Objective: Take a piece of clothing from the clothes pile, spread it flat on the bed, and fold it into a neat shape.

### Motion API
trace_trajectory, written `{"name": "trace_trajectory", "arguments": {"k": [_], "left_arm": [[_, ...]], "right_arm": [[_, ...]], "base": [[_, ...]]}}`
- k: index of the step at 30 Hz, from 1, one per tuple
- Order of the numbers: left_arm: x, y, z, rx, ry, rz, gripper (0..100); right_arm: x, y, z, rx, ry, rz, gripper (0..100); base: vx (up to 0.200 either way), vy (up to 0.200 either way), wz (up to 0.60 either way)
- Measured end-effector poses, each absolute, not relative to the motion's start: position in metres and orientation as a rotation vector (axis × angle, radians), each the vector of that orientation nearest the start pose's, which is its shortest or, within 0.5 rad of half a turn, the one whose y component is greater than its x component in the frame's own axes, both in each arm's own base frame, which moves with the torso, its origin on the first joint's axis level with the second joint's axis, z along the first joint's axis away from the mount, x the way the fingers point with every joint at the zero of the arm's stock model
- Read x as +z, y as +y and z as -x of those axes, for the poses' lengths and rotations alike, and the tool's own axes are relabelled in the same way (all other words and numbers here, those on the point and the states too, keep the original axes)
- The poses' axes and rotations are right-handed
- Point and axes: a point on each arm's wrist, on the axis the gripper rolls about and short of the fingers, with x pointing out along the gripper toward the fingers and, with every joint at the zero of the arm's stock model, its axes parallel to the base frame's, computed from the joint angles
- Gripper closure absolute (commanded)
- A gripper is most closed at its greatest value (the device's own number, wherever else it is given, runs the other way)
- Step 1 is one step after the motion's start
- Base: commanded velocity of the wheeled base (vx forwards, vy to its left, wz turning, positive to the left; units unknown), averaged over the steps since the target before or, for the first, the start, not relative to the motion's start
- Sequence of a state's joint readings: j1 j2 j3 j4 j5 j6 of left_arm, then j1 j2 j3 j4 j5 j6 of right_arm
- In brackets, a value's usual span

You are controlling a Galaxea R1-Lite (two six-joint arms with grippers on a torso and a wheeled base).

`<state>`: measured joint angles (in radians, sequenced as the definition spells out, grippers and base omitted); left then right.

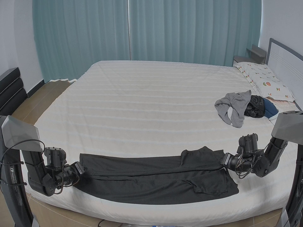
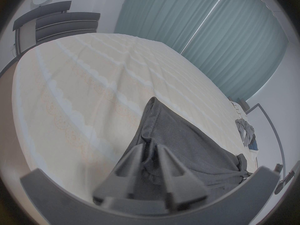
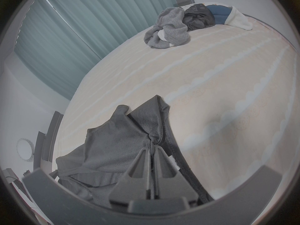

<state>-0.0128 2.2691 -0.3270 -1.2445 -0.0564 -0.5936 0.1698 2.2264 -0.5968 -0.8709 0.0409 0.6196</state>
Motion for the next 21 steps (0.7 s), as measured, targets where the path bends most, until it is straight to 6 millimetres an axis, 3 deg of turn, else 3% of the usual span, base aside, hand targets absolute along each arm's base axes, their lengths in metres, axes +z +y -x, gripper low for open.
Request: {"name": "trace_trajectory", "arguments": {"k": [12,21], "left_arm": [[-0.014,0.001,-0.284,0.157,0.639,0.654,0],[-0.006,0.004,-0.316,0.163,0.536,0.782,0]], "right_arm": [[0.006,0.042,-0.32,-0.052,0.736,-0.575,0],[0.015,0.036,-0.331,-0.023,0.712,-0.697,0]], "base": [[0.0,0.0,0.0],[0.0,0.0,0.0]]}}
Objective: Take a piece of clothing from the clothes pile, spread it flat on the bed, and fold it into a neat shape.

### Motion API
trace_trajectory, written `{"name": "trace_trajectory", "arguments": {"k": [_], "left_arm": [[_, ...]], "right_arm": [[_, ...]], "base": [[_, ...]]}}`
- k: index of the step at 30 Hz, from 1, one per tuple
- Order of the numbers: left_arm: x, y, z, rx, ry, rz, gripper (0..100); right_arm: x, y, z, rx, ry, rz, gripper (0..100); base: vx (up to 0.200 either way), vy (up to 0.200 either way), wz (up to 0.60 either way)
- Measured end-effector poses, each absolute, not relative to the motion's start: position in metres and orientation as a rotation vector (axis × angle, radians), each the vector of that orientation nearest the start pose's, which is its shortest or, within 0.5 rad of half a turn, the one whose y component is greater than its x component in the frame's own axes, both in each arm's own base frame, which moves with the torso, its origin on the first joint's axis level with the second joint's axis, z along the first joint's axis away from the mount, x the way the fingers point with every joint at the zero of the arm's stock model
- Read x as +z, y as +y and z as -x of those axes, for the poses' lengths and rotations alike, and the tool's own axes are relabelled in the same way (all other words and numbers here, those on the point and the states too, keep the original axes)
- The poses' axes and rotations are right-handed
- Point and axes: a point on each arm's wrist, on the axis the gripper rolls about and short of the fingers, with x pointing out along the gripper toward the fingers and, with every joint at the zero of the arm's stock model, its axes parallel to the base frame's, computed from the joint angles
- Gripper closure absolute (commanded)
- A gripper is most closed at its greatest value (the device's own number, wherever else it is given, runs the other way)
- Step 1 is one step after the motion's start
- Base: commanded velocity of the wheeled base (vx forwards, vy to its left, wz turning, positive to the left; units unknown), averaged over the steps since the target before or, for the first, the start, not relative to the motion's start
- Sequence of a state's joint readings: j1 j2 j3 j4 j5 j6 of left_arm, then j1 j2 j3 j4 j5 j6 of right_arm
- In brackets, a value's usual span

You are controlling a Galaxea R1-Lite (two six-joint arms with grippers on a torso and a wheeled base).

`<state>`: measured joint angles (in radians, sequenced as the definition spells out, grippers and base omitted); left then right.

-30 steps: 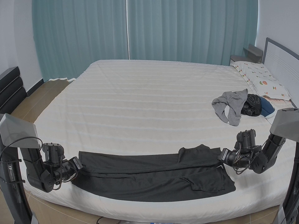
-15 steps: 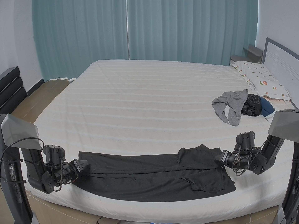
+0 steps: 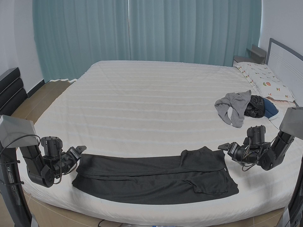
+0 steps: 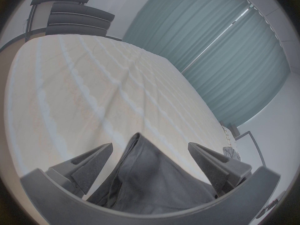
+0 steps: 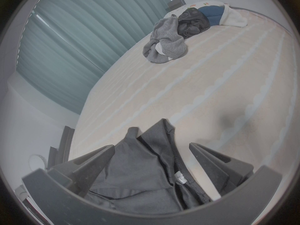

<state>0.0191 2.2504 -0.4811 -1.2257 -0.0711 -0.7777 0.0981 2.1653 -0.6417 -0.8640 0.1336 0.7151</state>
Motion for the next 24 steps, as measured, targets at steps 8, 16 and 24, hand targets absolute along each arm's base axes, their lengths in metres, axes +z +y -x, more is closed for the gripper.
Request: {"name": "trace_trajectory", "arguments": {"k": [8,16,24], "left_arm": [[-0.024,0.004,-0.343,0.161,0.538,0.786,100],[-0.031,0.013,-0.349,0.201,0.52,0.802,100],[-0.028,0.019,-0.355,0.241,0.474,0.894,100]], "right_arm": [[0.01,0.031,-0.345,-0.003,0.708,-0.735,0],[0.002,0.03,-0.356,0.006,0.711,-0.748,0],[-0.002,0.031,-0.364,0.039,0.72,-0.796,0]], "base": [[0.0,0.0,0.0],[0.0,0.0,0.0],[0.0,0.0,0.0]]}}
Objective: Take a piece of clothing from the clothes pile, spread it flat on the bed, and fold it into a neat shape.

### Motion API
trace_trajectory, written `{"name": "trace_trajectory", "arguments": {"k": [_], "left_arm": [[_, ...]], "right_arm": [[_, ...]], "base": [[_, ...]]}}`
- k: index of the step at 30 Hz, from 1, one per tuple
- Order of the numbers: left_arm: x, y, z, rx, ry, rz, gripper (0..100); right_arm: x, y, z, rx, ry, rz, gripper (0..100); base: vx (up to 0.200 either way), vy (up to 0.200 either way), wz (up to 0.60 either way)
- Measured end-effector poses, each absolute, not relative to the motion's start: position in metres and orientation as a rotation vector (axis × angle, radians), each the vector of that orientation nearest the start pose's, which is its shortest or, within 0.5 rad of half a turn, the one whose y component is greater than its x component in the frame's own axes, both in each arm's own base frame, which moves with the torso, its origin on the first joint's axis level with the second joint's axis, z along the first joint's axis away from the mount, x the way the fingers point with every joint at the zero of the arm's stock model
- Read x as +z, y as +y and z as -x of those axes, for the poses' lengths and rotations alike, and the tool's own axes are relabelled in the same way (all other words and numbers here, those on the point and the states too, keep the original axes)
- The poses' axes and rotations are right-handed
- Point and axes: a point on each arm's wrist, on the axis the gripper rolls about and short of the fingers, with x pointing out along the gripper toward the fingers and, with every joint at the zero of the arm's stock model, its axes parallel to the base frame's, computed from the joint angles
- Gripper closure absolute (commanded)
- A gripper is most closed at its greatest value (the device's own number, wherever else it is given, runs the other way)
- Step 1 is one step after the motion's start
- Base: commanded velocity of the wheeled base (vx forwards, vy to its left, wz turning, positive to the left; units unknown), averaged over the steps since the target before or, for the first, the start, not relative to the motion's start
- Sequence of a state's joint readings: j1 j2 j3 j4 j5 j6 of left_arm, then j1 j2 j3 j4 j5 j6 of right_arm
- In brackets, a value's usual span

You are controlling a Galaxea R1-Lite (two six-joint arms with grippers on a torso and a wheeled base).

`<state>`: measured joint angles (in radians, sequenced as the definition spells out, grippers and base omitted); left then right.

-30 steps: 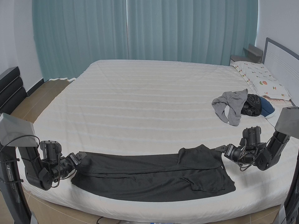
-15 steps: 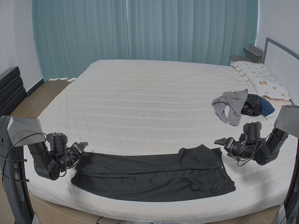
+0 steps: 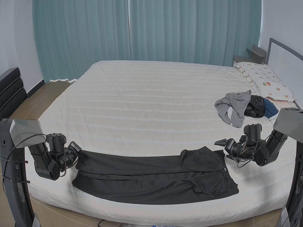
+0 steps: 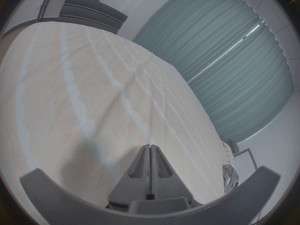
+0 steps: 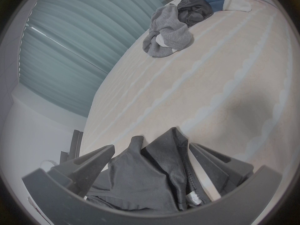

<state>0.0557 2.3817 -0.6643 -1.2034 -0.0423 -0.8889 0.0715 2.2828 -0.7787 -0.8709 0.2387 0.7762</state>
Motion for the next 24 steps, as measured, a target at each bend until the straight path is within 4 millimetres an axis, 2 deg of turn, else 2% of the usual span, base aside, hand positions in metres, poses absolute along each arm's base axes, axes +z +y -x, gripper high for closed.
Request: {"name": "trace_trajectory", "arguments": {"k": [9,10,19,24], "left_arm": [[-0.029,0.02,-0.357,0.241,0.47,0.895,100],[-0.029,0.02,-0.357,0.241,0.47,0.896,100],[-0.029,0.02,-0.358,0.236,0.468,0.898,100],[-0.027,0.021,-0.36,0.233,0.459,0.899,100]], "right_arm": [[-0.007,0.032,-0.371,0.037,0.717,-0.809,0],[-0.007,0.032,-0.371,0.037,0.719,-0.809,100],[-0.014,0.032,-0.375,0.022,0.731,-0.8,100],[-0.014,0.025,-0.376,0.004,0.72,-0.808,100]], "base": [[0.0,0.0,0.0],[0.0,0.0,0.0],[0.0,0.0,0.0],[0.0,0.0,0.0]]}}
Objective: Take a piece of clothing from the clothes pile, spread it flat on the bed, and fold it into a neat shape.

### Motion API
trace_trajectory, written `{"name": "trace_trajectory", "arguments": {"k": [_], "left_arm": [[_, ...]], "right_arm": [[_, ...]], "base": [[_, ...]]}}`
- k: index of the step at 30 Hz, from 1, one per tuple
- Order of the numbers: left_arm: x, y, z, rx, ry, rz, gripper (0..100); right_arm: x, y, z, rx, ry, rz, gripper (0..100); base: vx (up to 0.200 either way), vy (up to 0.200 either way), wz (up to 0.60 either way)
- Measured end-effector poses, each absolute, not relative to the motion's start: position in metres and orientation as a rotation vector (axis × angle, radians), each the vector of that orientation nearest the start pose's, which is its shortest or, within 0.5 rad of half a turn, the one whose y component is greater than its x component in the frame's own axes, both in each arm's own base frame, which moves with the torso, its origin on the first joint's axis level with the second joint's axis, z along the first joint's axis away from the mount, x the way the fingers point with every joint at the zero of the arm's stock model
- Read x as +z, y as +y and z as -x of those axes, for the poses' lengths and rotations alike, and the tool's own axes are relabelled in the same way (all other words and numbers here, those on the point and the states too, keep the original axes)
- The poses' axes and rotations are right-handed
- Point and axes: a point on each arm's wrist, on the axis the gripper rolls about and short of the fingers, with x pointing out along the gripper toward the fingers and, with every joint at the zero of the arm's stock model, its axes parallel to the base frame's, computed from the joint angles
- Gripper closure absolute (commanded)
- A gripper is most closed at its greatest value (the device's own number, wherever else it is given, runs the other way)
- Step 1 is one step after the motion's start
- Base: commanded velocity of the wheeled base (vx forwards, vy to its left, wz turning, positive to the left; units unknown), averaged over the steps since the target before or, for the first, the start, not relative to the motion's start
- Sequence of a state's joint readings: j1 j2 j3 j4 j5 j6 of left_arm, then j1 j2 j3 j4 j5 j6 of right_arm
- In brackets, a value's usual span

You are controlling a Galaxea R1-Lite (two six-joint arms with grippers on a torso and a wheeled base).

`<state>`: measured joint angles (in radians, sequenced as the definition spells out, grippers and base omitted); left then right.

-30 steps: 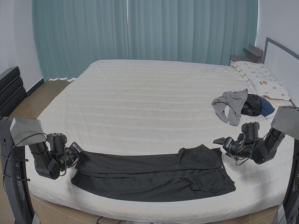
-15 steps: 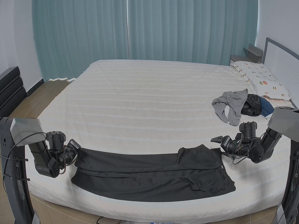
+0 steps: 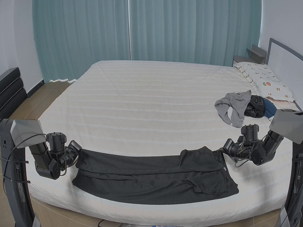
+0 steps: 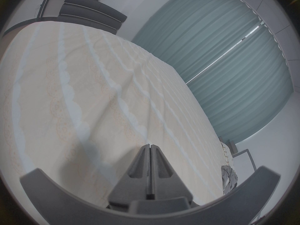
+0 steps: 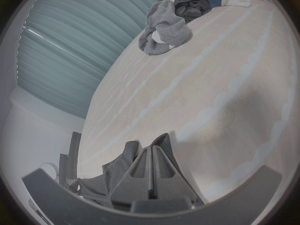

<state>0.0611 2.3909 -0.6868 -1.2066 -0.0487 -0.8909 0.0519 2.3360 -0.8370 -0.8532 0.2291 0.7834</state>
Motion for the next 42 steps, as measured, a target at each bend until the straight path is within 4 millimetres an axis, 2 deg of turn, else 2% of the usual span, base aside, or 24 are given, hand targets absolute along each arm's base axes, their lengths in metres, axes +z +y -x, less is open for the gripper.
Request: {"name": "trace_trajectory", "arguments": {"k": [4,9,10,12,13,23,30,34,42], "left_arm": [[-0.027,0.022,-0.363,0.231,0.45,0.901,100],[-0.029,0.022,-0.365,0.231,0.449,0.901,100],[-0.029,0.022,-0.365,0.231,0.449,0.901,0],[-0.029,0.022,-0.365,0.231,0.45,0.901,0],[-0.029,0.022,-0.365,0.231,0.451,0.901,0],[-0.03,0.022,-0.361,0.241,0.46,0.9,0],[-0.027,0.021,-0.336,0.244,0.475,0.897,0],[-0.022,0.019,-0.318,0.238,0.479,0.893,0],[-0.016,0.014,-0.293,0.214,0.535,0.797,0]], "right_arm": [[-0.012,0.014,-0.377,-0.018,0.703,-0.821,100],[-0.011,0.013,-0.377,-0.021,0.698,-0.822,100],[-0.011,0.013,-0.377,-0.02,0.698,-0.821,100],[-0.011,0.014,-0.378,-0.019,0.697,-0.821,100],[-0.011,0.014,-0.378,-0.019,0.698,-0.821,0],[-0.006,0.015,-0.374,-0.011,0.693,-0.822,0],[0.003,0.013,-0.357,-0.011,0.704,-0.831,0],[0.009,0.015,-0.344,0.006,0.708,-0.832,0],[0.015,0.017,-0.335,0.022,0.699,-0.828,0]], "base": [[0.0,0.0,0.0],[0.0,0.0,0.0],[0.0,0.0,0.0],[0.0,0.0,0.0],[0.0,0.0,0.0],[0.0,0.0,0.0],[0.0,0.0,0.0],[-0.2,0.0,0.0],[-0.05,0.0,0.0]]}}
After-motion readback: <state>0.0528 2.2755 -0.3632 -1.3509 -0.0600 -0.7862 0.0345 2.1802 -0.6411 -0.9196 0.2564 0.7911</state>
